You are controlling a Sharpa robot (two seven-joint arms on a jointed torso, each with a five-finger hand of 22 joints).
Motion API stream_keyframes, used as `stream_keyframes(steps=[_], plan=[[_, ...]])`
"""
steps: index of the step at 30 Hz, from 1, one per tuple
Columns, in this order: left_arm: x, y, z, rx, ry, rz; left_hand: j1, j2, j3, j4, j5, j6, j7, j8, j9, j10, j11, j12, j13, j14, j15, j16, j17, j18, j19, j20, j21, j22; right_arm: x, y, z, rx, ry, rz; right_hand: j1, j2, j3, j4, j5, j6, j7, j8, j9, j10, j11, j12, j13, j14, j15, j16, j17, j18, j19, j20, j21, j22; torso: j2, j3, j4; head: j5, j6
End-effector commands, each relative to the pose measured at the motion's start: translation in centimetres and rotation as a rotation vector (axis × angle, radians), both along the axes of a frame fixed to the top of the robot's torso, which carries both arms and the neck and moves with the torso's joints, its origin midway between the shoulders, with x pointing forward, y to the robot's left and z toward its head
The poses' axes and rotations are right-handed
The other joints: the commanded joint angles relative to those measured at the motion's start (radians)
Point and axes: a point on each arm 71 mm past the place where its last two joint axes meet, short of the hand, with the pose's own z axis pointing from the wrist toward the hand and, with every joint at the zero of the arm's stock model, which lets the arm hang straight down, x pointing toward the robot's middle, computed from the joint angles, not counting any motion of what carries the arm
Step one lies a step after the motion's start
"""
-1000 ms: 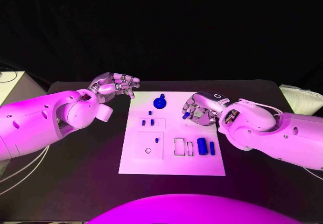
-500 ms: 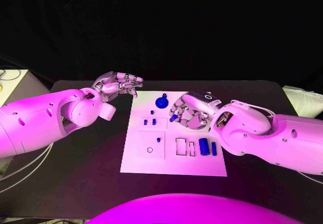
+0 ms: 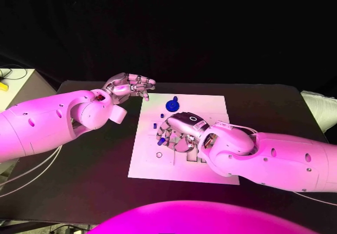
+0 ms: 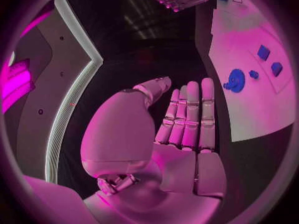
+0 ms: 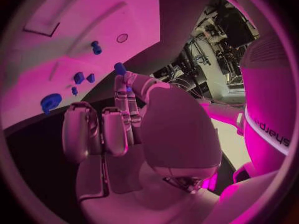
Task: Assemble the parts on the task board
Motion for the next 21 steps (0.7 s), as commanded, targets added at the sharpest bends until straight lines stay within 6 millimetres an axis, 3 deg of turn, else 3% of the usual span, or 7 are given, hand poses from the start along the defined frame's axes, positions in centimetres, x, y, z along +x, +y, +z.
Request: stream_keyframes(steps=[1,13,21], plan=[[-0.1,-0.4,0.1,-0.018,0.002,-0.019,0.007,0.005,-0.007,-0.002,-0.003,-0.004,-0.001,0.004,-0.001,-0.008,-0.002,0.003,-0.001,0.004,-0.003,-0.006,-0.001,0.015,0.006,-0.003,-0.005,-0.001,-0.5,0.6,-0.7,-0.018,0.002,0.05,-0.007,0.004,0.006,0.0,0.007,0.002,0.008,0.056,0.082,0.005,0.001,-0.005,-0.001,0.028,-0.005,-0.001,-0.002,-0.005,0.047,-0.009,-0.005,0.147,0.0,0.0011,0.0002,0.009,-0.001],[-0.1,-0.5,0.1,-0.018,0.003,-0.021,0.007,0.005,-0.007,-0.002,-0.003,-0.004,-0.001,0.004,-0.001,-0.008,-0.002,0.003,-0.001,0.004,-0.003,-0.006,-0.001,0.015,0.006,-0.003,-0.005,-0.001,-0.8,1.0,-2.5,-0.063,0.038,0.057,-0.01,0.005,0.008,-0.002,0.009,-0.001,0.009,0.057,0.085,0.005,0.002,-0.007,-0.001,0.028,-0.005,-0.001,-0.003,-0.004,0.047,-0.009,-0.007,0.146,0.001,0.0027,-0.0032,0.015,-0.001],[-0.1,-0.4,0.1,-0.018,0.005,-0.021,0.007,0.005,-0.007,-0.002,-0.003,-0.004,-0.001,0.004,-0.001,-0.008,-0.002,0.003,-0.001,0.004,-0.003,-0.006,-0.001,0.015,0.006,-0.003,-0.005,-0.001,-0.9,1.1,-2.8,-0.075,0.042,0.06,-0.012,0.005,0.009,-0.004,0.009,-0.002,0.009,0.058,0.086,0.006,0.002,-0.009,-0.001,0.028,-0.004,-0.001,-0.003,-0.005,0.047,-0.009,-0.006,0.147,0.002,0.0029,-0.0004,0.015,-0.001]])
